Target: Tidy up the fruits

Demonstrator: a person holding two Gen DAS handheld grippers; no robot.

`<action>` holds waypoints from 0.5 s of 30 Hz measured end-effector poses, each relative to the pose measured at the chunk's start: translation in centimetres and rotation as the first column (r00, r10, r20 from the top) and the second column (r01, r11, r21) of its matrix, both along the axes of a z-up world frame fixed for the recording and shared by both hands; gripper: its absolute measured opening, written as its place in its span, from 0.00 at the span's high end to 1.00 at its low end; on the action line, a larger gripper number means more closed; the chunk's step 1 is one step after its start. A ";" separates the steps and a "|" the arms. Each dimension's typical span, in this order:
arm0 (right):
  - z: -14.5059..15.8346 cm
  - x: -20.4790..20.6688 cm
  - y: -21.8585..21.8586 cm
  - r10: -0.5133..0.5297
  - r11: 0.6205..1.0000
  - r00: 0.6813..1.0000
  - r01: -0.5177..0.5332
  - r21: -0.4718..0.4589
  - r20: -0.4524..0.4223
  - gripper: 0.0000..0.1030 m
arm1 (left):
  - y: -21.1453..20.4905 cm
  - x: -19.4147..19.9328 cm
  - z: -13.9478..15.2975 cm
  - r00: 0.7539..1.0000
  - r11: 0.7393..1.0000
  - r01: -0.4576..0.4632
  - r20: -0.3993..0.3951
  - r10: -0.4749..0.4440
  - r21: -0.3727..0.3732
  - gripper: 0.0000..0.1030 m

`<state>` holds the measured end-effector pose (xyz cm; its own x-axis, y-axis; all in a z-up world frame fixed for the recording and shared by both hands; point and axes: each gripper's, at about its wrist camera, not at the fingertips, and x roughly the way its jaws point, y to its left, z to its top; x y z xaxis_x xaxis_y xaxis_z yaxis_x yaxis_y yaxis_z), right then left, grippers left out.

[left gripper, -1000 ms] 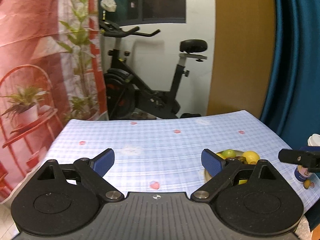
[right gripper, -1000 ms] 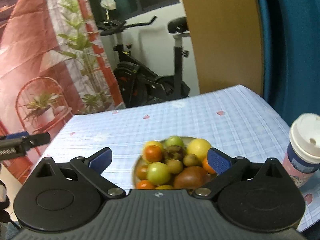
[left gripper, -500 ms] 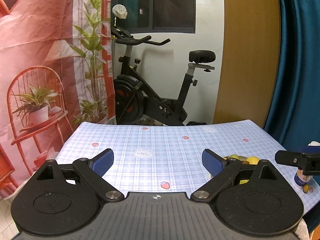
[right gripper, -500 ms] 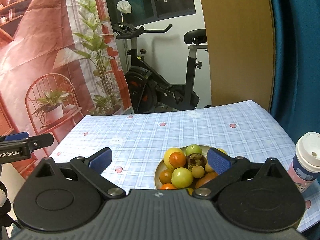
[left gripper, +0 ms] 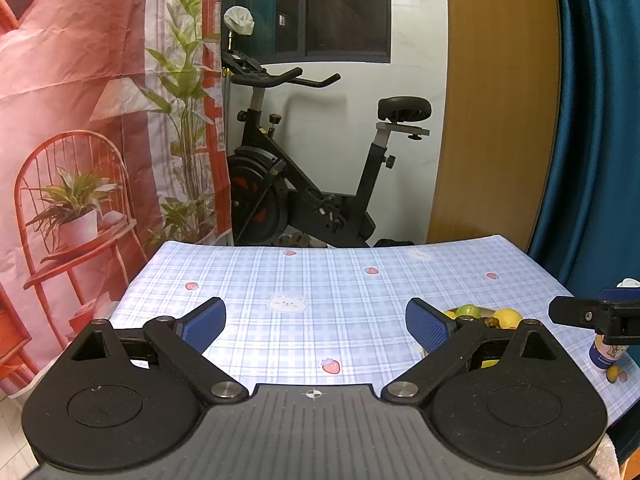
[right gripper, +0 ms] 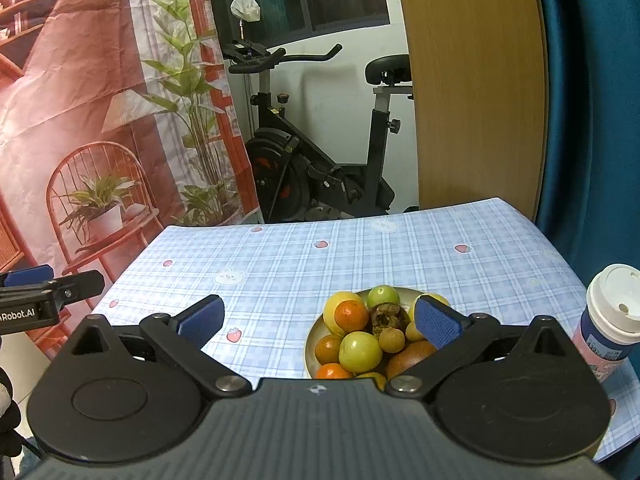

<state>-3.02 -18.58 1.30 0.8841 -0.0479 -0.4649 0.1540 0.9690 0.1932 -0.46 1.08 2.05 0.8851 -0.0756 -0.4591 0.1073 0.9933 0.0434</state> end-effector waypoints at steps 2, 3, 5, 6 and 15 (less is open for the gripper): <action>0.0 0.0 -0.1 0.000 1.000 1.000 0.000 0.000 0.000 0.00 | 0.0 0.1 0.0 1.000 1.000 0.001 -0.001 -0.001 0.003 0.05; 0.0 0.0 -0.1 0.000 1.000 1.000 0.000 0.000 -0.001 0.00 | -0.1 0.0 0.0 1.000 1.000 0.001 -0.002 -0.001 0.004 0.05; -0.1 0.0 -0.2 0.001 1.000 1.000 -0.001 0.001 -0.002 0.00 | -0.1 0.0 0.0 1.000 1.000 0.000 -0.002 0.000 0.005 0.05; -0.1 0.0 -0.2 0.001 1.000 1.000 -0.001 0.003 -0.003 0.00 | -0.1 0.0 0.0 1.000 1.000 -0.001 -0.003 0.001 0.005 0.05; -0.2 0.0 -0.2 0.001 1.000 1.000 -0.001 0.004 -0.004 0.00 | 0.2 0.0 0.0 1.000 1.000 0.001 -0.011 -0.001 0.002 0.05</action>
